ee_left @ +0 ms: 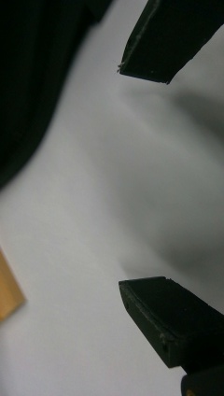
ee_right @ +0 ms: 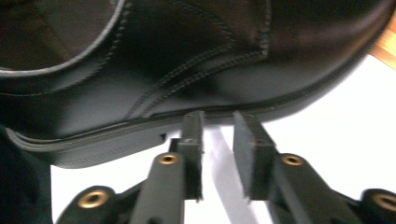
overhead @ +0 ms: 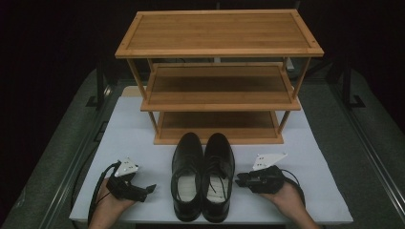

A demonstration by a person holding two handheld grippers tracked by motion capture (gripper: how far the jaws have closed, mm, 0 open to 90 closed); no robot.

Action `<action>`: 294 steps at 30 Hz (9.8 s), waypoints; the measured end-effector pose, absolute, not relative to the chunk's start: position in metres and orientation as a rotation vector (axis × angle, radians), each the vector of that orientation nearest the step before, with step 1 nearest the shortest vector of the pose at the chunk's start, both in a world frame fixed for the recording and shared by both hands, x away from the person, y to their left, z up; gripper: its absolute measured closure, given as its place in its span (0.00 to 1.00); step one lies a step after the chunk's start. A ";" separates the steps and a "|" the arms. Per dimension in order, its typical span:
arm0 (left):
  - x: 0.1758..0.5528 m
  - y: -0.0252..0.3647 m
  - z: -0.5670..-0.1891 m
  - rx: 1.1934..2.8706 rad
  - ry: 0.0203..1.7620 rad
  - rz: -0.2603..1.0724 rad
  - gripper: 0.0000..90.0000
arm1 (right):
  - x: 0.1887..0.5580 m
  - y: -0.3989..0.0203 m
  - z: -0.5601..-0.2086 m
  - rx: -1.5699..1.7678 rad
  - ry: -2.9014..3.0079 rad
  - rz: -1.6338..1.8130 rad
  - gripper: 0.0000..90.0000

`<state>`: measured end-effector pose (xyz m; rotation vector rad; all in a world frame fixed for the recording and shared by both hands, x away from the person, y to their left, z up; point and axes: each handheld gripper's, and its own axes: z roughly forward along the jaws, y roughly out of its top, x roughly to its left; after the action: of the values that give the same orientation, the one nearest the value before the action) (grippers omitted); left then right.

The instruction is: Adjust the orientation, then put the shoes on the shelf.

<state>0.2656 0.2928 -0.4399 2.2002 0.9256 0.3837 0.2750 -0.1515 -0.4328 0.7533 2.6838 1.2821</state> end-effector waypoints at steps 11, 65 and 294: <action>0.267 0.278 -0.407 2.129 0.816 0.262 0.15 | 0.273 -0.156 -0.403 0.838 2.601 1.287 0.52; 0.292 0.212 -0.372 2.205 0.570 0.194 0.37 | 0.289 -0.105 -0.384 0.744 2.650 1.351 0.50; 0.393 0.155 -0.426 2.119 0.745 0.247 0.06 | 0.370 -0.138 -0.432 1.065 2.416 1.323 0.19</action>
<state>0.3925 0.1553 -0.4257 2.1188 0.7451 0.2475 0.3699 -0.1377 -0.4317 1.0647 2.4156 1.3229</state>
